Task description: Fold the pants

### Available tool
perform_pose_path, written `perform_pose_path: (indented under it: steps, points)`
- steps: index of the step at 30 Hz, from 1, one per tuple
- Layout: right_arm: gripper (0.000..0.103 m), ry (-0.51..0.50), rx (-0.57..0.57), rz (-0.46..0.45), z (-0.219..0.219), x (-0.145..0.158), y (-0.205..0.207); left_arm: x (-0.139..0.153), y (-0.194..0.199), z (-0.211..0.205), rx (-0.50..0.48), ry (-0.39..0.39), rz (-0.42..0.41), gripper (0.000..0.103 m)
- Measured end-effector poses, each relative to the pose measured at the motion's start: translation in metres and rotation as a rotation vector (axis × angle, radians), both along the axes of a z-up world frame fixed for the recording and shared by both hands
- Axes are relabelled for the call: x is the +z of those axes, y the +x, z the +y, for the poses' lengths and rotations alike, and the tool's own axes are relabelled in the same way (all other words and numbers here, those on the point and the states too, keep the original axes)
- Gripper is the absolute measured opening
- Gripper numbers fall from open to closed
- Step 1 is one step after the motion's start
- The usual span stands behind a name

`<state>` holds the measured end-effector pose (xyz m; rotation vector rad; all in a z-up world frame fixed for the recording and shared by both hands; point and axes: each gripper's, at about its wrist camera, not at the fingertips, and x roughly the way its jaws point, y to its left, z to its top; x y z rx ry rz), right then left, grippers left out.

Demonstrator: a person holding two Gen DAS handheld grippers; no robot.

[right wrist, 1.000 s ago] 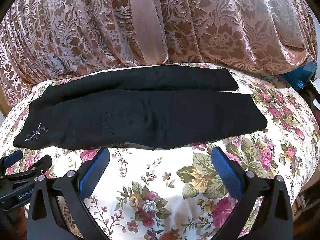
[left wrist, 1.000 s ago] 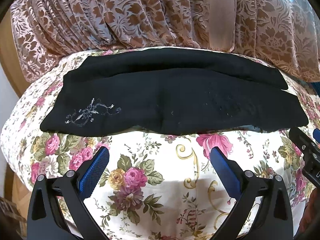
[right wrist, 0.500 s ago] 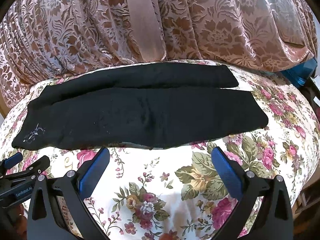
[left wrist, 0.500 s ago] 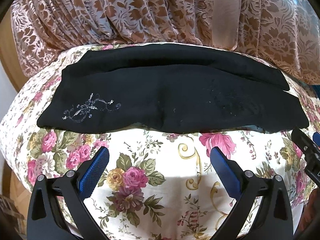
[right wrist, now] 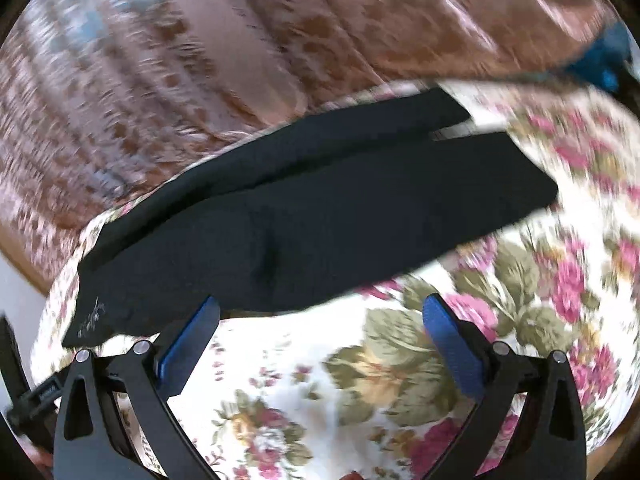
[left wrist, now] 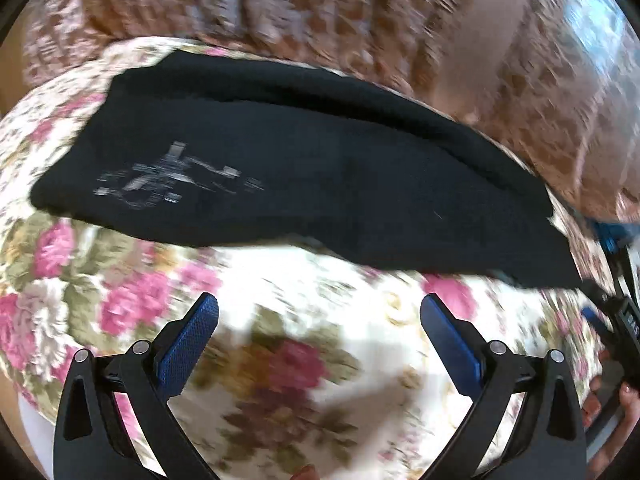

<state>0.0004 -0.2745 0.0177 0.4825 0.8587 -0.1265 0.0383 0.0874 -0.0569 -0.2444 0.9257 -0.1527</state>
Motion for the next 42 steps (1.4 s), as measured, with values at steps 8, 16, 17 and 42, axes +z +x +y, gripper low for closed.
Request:
perform_pose_path:
  steps: [8, 16, 17, 42]
  points:
    - [0.101, 0.400, -0.214, -0.058, -0.095, -0.039, -0.004, -0.027, 0.016, 0.098, 0.285, -0.400, 0.034, 0.100]
    - [0.089, 0.596, -0.334, -0.101, -0.141, -0.066, 0.001, -0.035, 0.023, 0.125, 0.302, -0.479, -0.129, 0.100]
    - [0.088, 0.600, -0.338, -0.104, -0.142, -0.066, 0.003, -0.037, 0.025, 0.125, 0.283, -0.473, -0.145, 0.100]
    - [0.012, 0.626, -0.361, -0.197, -0.155, -0.085, 0.023, -0.041, 0.062, 0.171, 0.332, -0.469, -0.126, 0.006]
